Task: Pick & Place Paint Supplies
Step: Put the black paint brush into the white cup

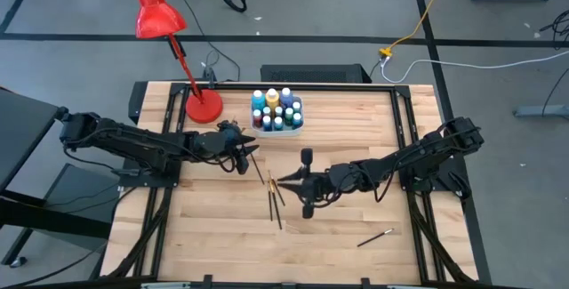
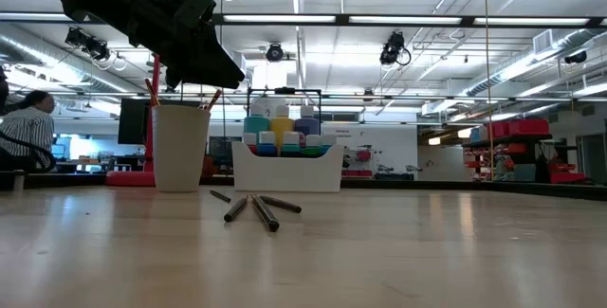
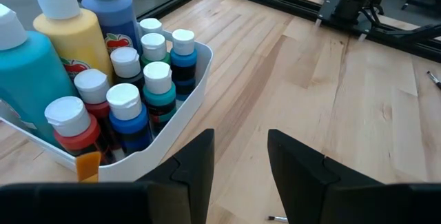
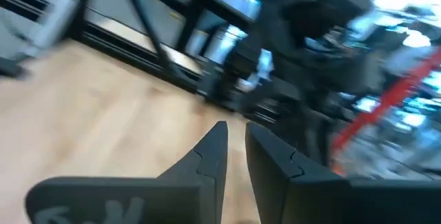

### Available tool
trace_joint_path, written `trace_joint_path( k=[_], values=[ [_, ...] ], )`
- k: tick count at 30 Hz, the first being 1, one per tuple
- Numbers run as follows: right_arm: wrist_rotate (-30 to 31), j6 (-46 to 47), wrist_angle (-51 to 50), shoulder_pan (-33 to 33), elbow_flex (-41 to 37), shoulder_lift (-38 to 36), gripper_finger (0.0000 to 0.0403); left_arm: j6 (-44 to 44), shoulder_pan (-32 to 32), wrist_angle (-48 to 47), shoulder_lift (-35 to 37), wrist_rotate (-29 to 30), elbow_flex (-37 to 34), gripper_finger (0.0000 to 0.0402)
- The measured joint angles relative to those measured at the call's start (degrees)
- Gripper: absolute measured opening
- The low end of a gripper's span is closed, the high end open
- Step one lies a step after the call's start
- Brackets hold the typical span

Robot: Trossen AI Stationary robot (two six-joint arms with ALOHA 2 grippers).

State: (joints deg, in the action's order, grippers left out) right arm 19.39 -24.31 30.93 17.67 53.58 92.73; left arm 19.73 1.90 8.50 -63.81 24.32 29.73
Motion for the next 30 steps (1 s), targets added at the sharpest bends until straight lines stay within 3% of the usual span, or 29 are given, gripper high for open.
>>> trace_joint_path(
  k=[5, 8, 11, 16, 19, 30],
  values=[
    [-10.2, 7.5, -2.8, 0.0, 0.0, 0.0, 0.0058, 0.0, 0.0, 0.0, 0.0, 0.0, 0.0, 0.0146],
    [-12.9, 9.8, -5.0, 0.0, 0.0, 0.0, 0.0058, 0.0, 0.0, 0.0, 0.0, 0.0, 0.0, 0.0146],
    [-10.4, 12.6, -7.1, 0.1, 0.0, 0.0, 0.0058, 0.0, 0.0, 0.0, 0.0, 0.0, 0.0, 0.0146],
    [0.2, 23.9, -13.4, 0.1, 0.0, 0.0, 0.0058, 0.0, 0.0, 0.0, 0.0, 0.0, 0.0, 0.0146],
    [0.9, 30.7, -19.3, 0.0, 0.0, 0.0, 0.0058, 0.0, 0.0, 0.0, 0.0, 0.0, 0.0, 0.0146],
    [-17.3, 54.8, -38.6, 0.8, 0.0, 0.0, 0.0058, 0.0, 0.0, 0.0, 0.0, 0.0, 0.0, 0.0146]
  ],
)
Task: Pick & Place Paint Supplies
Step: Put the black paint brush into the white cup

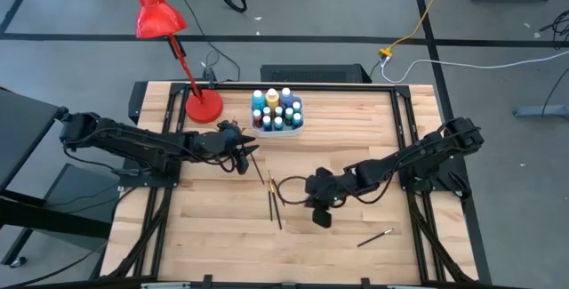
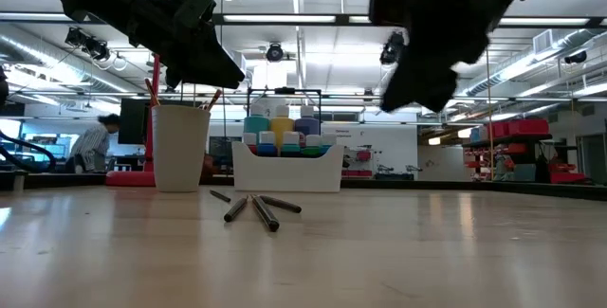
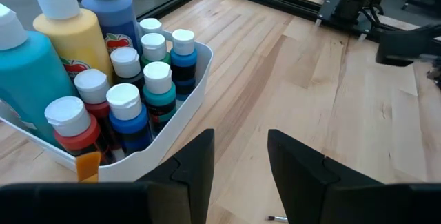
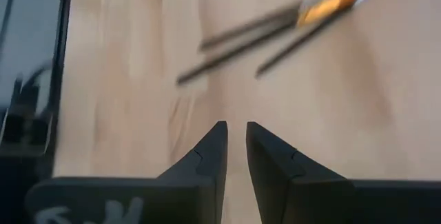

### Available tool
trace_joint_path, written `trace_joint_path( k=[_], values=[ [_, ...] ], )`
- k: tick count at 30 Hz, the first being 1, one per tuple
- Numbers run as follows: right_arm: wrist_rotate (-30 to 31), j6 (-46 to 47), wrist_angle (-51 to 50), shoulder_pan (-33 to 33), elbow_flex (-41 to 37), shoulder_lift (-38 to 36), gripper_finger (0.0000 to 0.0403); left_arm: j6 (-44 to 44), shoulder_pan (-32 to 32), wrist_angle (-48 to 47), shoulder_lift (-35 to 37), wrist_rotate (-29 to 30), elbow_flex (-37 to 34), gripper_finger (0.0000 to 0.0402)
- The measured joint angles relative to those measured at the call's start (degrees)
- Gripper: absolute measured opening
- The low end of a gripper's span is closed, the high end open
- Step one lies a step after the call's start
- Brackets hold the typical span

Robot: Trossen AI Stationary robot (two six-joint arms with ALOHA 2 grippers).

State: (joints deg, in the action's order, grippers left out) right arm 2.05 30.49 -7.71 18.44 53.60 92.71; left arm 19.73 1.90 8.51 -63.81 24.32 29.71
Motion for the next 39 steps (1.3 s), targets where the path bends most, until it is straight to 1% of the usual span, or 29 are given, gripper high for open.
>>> trace_joint_path(
  k=[2, 7, 11, 12, 14, 15, 16, 17, 19, 21, 25, 29, 32, 36, 39],
  values=[
    [-4.7, -1.0, -3.5, 1.1, 0.0, 0.0, 0.0058, 0.0, 0.0, 0.0, 0.0, 0.0, 0.0, 0.0146],
    [-18.9, -2.6, -11.7, 4.9, 0.0, 0.0, 0.0058, 0.0, 0.0, 0.0, 0.0, 0.0, 0.0, 0.0146],
    [-24.9, -5.7, -17.6, 9.2, 0.0, 0.0, 0.0058, 0.0, 0.0, 0.0, 0.0, 0.0, 0.0, 0.0146],
    [-25.6, -6.4, -18.2, 10.5, -0.2, 0.0, 0.0058, -0.2, 0.0, 0.0, 0.0, 0.0, 0.0, 0.0146],
    [-25.8, -9.8, -17.6, 12.4, -0.6, 0.0, 0.0058, -2.8, 0.0, 0.2, 0.0, 0.8, 0.0, 0.0146],
    [-25.6, -13.1, -16.9, 12.9, -0.7, 0.0, 0.0058, -5.0, 0.0, 0.4, 0.0, 1.4, 0.0, 0.0146],
    [-24.3, -15.9, -16.6, 13.1, -0.7, 0.0, 0.0058, -7.7, 0.0, 0.5, 0.0, 2.2, 0.0, 0.0146],
    [-22.2, -15.9, -16.7, 13.2, -0.8, 0.0, 0.0058, -10.2, 0.0, 0.5, 0.0, 2.9, 0.0, 0.0146],
    [-18.6, -12.2, -18.2, 13.2, -0.8, -0.2, 0.0058, -14.3, 0.0, 0.5, 0.0, 3.1, 0.0, 0.0146],
    [-16.5, -9.0, -21.4, 13.3, -0.8, -0.7, 0.0058, -16.4, 0.0, 0.8, 0.0, 3.1, 0.0, 0.0146],
    [-16.1, -6.3, -32.1, 15.0, -0.8, -0.9, 0.0066, -16.3, 0.0, 4.5, 0.0, 2.9, 0.0, 0.0146],
    [-16.0, -3.3, -40.1, 17.7, -0.8, -0.9, 0.0093, -14.2, 0.0, 8.7, 0.0, 2.8, 0.0, 0.0146],
    [-14.1, 0.4, -42.5, 20.6, -0.8, -0.9, 0.0123, -14.0, 0.0, 11.0, 0.0, 2.8, 0.0, 0.0146],
    [-11.2, 5.9, -43.3, 24.8, -2.4, -0.9, 0.0155, -13.9, 0.1, 14.1, 0.0, 0.2, 0.0, 0.0146],
    [-13.3, 10.3, -43.0, 27.3, -4.6, -0.9, 0.0166, -13.9, 0.1, 16.2, 0.0, -1.9, 0.0, 0.0146]
  ],
)
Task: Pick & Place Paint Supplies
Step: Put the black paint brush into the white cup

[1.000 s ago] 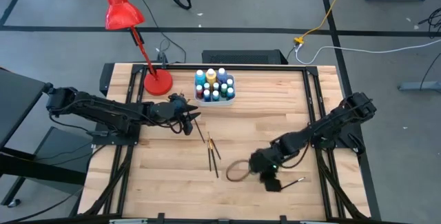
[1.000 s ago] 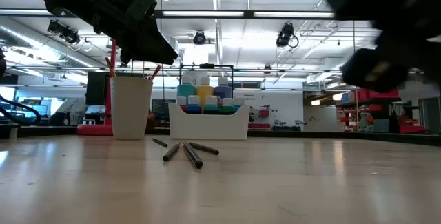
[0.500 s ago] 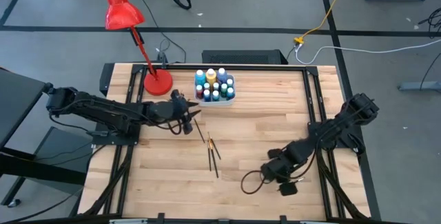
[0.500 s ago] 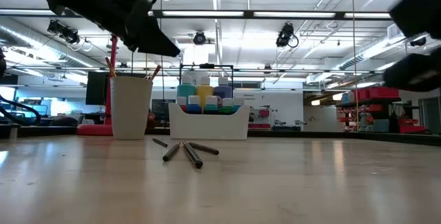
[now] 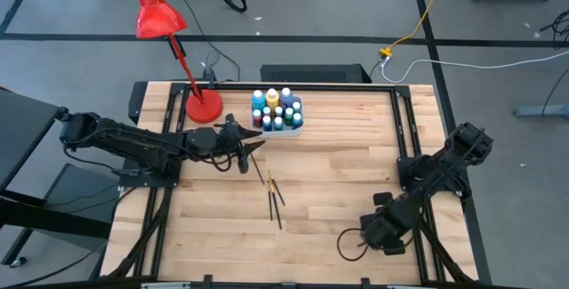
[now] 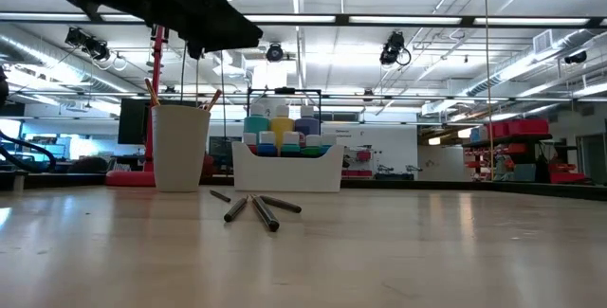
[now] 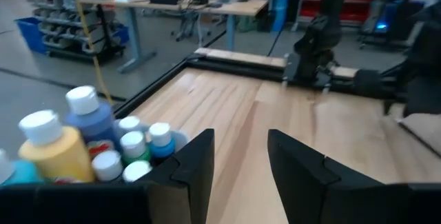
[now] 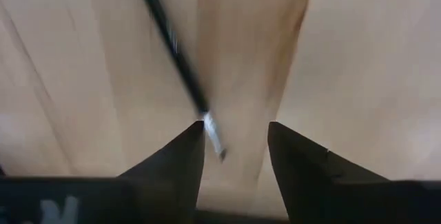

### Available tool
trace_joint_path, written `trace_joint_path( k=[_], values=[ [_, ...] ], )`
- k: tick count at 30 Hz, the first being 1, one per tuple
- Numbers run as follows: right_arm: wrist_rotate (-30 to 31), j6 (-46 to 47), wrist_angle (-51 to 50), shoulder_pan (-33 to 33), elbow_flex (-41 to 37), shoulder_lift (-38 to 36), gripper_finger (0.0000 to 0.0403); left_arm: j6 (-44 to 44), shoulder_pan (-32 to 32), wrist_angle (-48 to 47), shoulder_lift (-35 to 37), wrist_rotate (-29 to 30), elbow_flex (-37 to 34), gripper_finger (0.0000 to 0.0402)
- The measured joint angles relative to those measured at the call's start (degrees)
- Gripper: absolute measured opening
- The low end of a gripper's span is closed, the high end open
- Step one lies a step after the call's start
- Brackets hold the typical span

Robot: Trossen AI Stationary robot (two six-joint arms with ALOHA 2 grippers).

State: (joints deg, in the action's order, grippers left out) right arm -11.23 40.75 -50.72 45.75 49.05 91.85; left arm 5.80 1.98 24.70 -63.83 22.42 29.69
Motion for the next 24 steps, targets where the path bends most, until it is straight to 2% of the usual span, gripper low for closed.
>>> trace_joint_path(
  k=[3, 5, 11, 16, 20, 24],
  values=[
    [-4.6, 4.1, 2.0, 2.1, -2.2, 0.0, 0.0165, 0.0, 0.0, 0.6, 0.0, -1.8, 0.0, 0.0146],
    [-5.5, 6.1, 4.3, 3.4, -3.5, 0.0, 0.0161, 0.0, 0.0, 0.9, 0.0, -2.1, 0.0, 0.0146],
    [-1.6, 6.7, 5.4, 5.3, -5.3, -0.3, 0.0142, 0.0, 0.0, 0.9, 0.0, -2.2, 0.0, 0.0146],
    [-0.9, 6.7, 6.0, 5.3, -5.4, -0.3, 0.0119, 2.6, 0.0, 0.9, 0.0, -2.2, 0.0, 0.0146],
    [-0.5, 6.6, 6.3, 5.3, -5.5, -0.3, 0.0083, 2.4, 0.0, 0.9, 0.0, -2.2, 0.0, 0.0146],
    [0.0, 5.6, 5.3, 5.3, -5.5, -0.2, 0.0023, 2.4, 0.0, 0.9, 0.0, -2.2, 0.0, 0.0146]
  ],
)
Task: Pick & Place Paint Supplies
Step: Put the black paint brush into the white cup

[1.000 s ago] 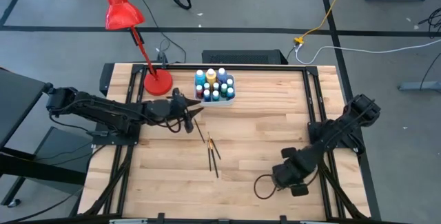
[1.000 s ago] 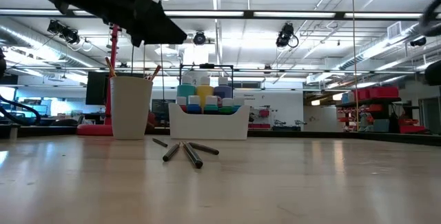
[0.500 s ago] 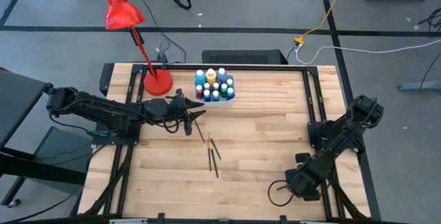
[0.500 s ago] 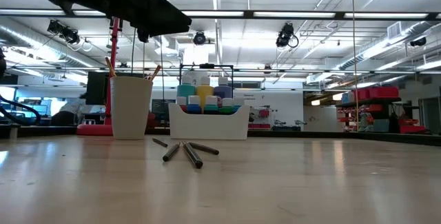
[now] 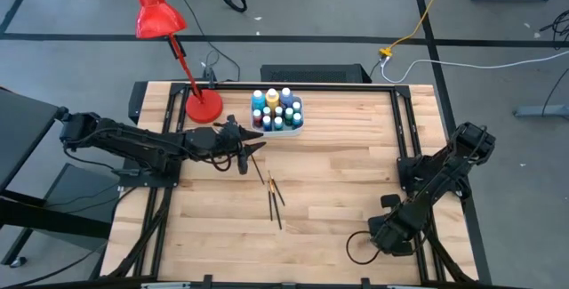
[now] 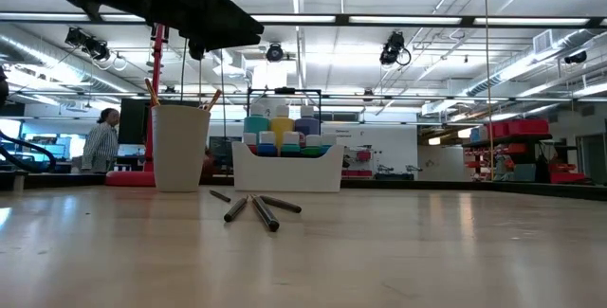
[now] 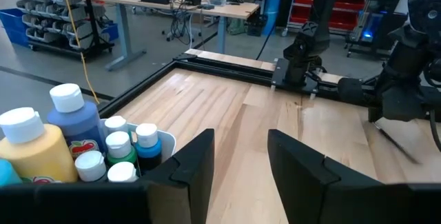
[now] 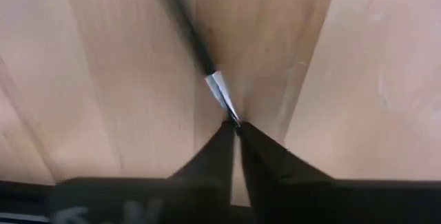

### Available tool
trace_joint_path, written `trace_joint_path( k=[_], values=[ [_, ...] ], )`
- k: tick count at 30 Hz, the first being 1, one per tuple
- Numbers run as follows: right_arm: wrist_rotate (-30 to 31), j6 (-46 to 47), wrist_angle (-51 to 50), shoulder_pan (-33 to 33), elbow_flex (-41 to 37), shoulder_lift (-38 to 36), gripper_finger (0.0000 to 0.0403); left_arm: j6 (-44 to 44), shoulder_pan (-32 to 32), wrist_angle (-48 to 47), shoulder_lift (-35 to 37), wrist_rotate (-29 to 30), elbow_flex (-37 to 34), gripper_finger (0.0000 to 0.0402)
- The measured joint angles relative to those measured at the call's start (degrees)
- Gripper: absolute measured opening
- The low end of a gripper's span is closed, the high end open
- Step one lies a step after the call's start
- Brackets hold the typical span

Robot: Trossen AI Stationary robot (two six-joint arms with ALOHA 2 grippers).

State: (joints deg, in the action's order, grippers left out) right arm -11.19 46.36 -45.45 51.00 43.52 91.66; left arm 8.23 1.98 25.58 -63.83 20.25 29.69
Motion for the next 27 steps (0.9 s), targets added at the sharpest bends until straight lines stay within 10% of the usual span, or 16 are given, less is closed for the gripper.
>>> trace_joint_path(
  k=[7, 14, 27],
  values=[
    [0.2, -3.1, -1.6, -0.3, 1.5, 0.4, 0.0006, 0.0, 0.0, 0.0, 0.0, 0.0, 0.0, 0.0146],
    [14.9, -11.4, -7.5, -1.9, 9.0, 0.4, 0.0002, 0.0, 0.0, 0.0, 0.0, 0.0, 0.0, 0.0146],
    [81.7, -69.2, 10.4, -5.8, 13.0, 0.3, 0.0001, 13.9, 0.0, 1.0, 0.0, -0.1, 0.0, 0.0146]
  ],
)
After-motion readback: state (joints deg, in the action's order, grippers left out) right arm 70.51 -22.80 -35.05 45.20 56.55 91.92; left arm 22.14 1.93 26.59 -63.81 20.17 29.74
